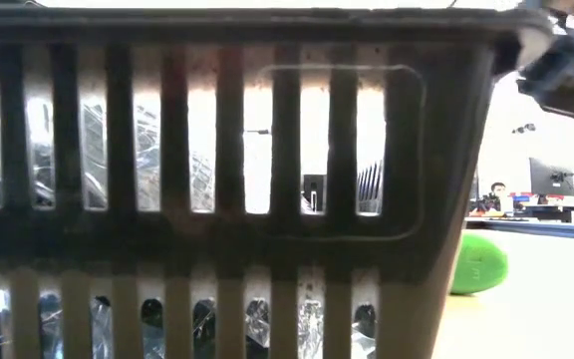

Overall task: Pick & Place Travel size toiletries
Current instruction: Put the dark blue bottle into the middle black basket

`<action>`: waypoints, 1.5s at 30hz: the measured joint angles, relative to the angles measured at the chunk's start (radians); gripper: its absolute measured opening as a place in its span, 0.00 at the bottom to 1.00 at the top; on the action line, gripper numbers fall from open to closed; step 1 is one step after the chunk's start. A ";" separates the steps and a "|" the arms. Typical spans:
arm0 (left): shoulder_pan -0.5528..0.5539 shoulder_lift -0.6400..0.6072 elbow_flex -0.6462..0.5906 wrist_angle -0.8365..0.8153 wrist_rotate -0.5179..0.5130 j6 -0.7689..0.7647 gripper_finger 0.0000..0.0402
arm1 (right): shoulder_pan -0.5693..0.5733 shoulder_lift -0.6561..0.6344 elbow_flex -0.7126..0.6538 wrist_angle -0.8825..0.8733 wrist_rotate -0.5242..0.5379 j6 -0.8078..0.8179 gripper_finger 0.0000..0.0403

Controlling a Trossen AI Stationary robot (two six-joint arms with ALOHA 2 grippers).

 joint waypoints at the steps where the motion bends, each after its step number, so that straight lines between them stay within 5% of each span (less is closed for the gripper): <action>1: 0.000 0.000 0.000 0.000 0.000 0.000 0.06 | 0.010 0.000 0.000 -0.021 -0.021 0.024 0.33; 9: 0.000 0.000 0.000 0.000 0.000 0.000 0.06 | 0.078 0.000 0.000 -0.188 -0.099 0.110 0.33; 25: 0.000 0.000 0.000 0.000 0.000 0.000 0.06 | 0.168 0.000 0.000 -0.122 0.056 0.073 0.34; 38: 0.000 0.000 0.000 0.000 0.000 0.000 0.06 | 0.168 0.000 0.000 -0.149 0.079 0.106 0.64; 45: 0.000 0.000 0.000 0.000 0.000 0.000 0.06 | 0.167 0.002 0.000 -0.148 0.168 0.104 0.64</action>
